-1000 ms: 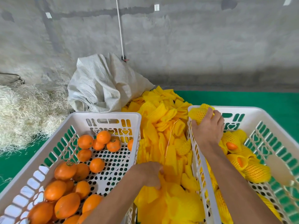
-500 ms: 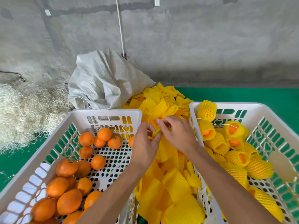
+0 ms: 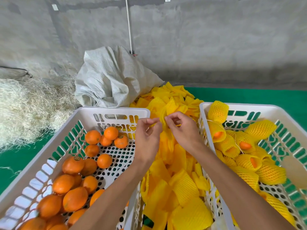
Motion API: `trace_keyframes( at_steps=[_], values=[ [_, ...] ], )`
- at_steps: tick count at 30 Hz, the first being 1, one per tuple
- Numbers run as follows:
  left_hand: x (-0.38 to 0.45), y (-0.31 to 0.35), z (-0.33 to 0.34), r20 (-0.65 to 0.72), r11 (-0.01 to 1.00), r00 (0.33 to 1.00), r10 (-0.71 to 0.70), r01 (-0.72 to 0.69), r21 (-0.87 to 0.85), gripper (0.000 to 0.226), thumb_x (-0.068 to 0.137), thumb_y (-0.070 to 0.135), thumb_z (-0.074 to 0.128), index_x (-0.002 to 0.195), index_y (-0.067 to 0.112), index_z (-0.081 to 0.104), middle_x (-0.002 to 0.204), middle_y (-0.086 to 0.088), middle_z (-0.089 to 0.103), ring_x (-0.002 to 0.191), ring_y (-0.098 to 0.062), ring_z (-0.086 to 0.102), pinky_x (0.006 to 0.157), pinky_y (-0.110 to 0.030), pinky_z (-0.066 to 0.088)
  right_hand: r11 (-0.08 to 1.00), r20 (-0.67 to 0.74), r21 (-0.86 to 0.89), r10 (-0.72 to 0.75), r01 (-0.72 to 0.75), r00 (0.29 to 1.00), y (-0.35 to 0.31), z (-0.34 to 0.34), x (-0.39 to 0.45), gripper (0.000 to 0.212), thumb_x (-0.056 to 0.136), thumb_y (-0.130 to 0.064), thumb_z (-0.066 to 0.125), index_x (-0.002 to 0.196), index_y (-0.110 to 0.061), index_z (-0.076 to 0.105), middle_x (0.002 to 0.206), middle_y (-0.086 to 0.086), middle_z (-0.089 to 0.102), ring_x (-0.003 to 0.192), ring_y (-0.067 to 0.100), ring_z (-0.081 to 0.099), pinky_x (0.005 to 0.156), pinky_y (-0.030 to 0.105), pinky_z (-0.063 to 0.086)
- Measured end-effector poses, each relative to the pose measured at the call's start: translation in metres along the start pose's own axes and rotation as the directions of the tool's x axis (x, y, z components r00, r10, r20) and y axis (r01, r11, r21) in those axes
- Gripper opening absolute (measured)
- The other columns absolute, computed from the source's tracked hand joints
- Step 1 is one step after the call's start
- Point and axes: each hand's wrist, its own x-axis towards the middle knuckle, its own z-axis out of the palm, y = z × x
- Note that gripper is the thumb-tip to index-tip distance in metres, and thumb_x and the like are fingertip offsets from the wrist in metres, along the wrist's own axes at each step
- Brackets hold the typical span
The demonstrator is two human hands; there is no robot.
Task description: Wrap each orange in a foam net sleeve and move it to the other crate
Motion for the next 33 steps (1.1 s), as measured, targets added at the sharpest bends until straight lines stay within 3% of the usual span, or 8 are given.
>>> trace_keyframes(
  at_steps=[5,9,13,18,23,28,31,33],
  values=[
    [0.004,-0.004,-0.002,0.02,0.998,1.0,0.019,-0.02,0.066,0.015,0.097,0.02,0.075,0.098,0.008,0.066,0.098,-0.013,0.073,0.099,-0.032,0.071,0.095,-0.055,0.058,0.992,0.002,0.086,0.096,-0.096,0.995,0.002,0.004,-0.003,0.034,0.093,-0.057,0.066,0.089,-0.024,0.072,0.081,-0.014,0.072,0.074,0.002,0.066,0.067,0.018,0.048],
    [0.003,-0.005,0.001,0.004,0.994,0.999,-0.046,0.046,0.098,0.029,0.089,0.028,0.083,0.105,0.012,0.064,0.106,-0.009,0.07,0.104,-0.029,0.071,0.094,-0.056,0.058,0.989,-0.007,0.144,0.024,-0.023,1.0,-0.004,0.001,-0.004,0.036,0.098,-0.048,0.064,0.075,-0.021,0.068,0.06,-0.01,0.057,0.057,0.002,0.049,0.055,0.018,0.039],
    [0.005,-0.003,0.0,-0.049,0.996,0.998,-0.037,0.041,0.081,0.026,0.093,0.018,0.079,0.111,0.006,0.065,0.104,-0.007,0.071,0.1,-0.025,0.071,0.09,-0.04,0.059,0.981,0.026,0.189,0.046,-0.05,0.999,-0.005,0.002,-0.004,0.025,0.096,-0.039,0.069,0.094,-0.015,0.074,0.083,-0.001,0.074,0.078,0.014,0.069,0.07,0.031,0.054],
    [0.009,-0.002,-0.004,-0.123,0.996,0.991,-0.046,0.055,0.068,0.021,0.092,-0.007,0.067,0.112,0.001,0.064,0.103,-0.015,0.068,0.09,-0.019,0.065,0.083,-0.034,0.057,0.999,0.033,0.036,0.007,-0.008,0.999,-0.002,0.002,-0.006,0.021,0.096,-0.026,0.072,0.115,-0.019,0.07,0.093,-0.012,0.073,0.086,0.002,0.07,0.072,0.019,0.056],
    [0.009,0.001,-0.005,-0.168,0.996,0.982,-0.083,0.084,-0.003,0.016,0.095,-0.001,0.063,0.107,0.009,0.063,0.081,0.003,0.06,0.066,-0.004,0.057,0.067,-0.034,0.053,0.991,0.021,-0.051,-0.126,0.127,0.992,-0.008,0.01,-0.006,0.014,0.094,-0.025,0.073,0.106,-0.017,0.073,0.1,-0.009,0.064,0.092,0.007,0.065,0.077,0.024,0.056],
    [0.004,0.002,0.001,-0.06,0.997,0.996,-0.067,0.069,0.037,0.039,0.09,0.032,0.08,0.116,0.011,0.06,0.113,-0.009,0.067,0.104,-0.028,0.068,0.09,-0.046,0.058,0.974,0.0,-0.105,-0.202,0.2,0.979,-0.01,0.016,-0.01,0.016,0.097,-0.02,0.07,0.112,-0.015,0.072,0.107,-0.01,0.065,0.1,0.003,0.064,0.084,0.017,0.053],
    [0.006,0.0,0.0,-0.086,0.999,0.996,-0.015,0.019,0.05,0.028,0.099,0.022,0.072,0.118,0.004,0.062,0.113,-0.015,0.067,0.102,-0.031,0.069,0.087,-0.051,0.062,0.994,-0.025,-0.009,-0.11,0.11,0.994,-0.014,0.015,-0.01,0.007,0.099,-0.02,0.067,0.105,-0.02,0.071,0.094,-0.013,0.068,0.084,0.002,0.064,0.073,0.018,0.05],
    [0.009,-0.002,-0.004,-0.104,0.999,0.994,-0.026,0.029,0.026,0.017,0.104,0.009,0.062,0.118,0.0,0.065,0.109,-0.016,0.07,0.098,-0.031,0.069,0.086,-0.054,0.063,0.979,-0.051,0.195,0.076,-0.064,0.996,-0.017,0.014,-0.008,0.008,0.101,-0.019,0.064,0.102,-0.016,0.072,0.084,-0.003,0.073,0.072,0.013,0.065,0.065,0.03,0.052]
  ],
)
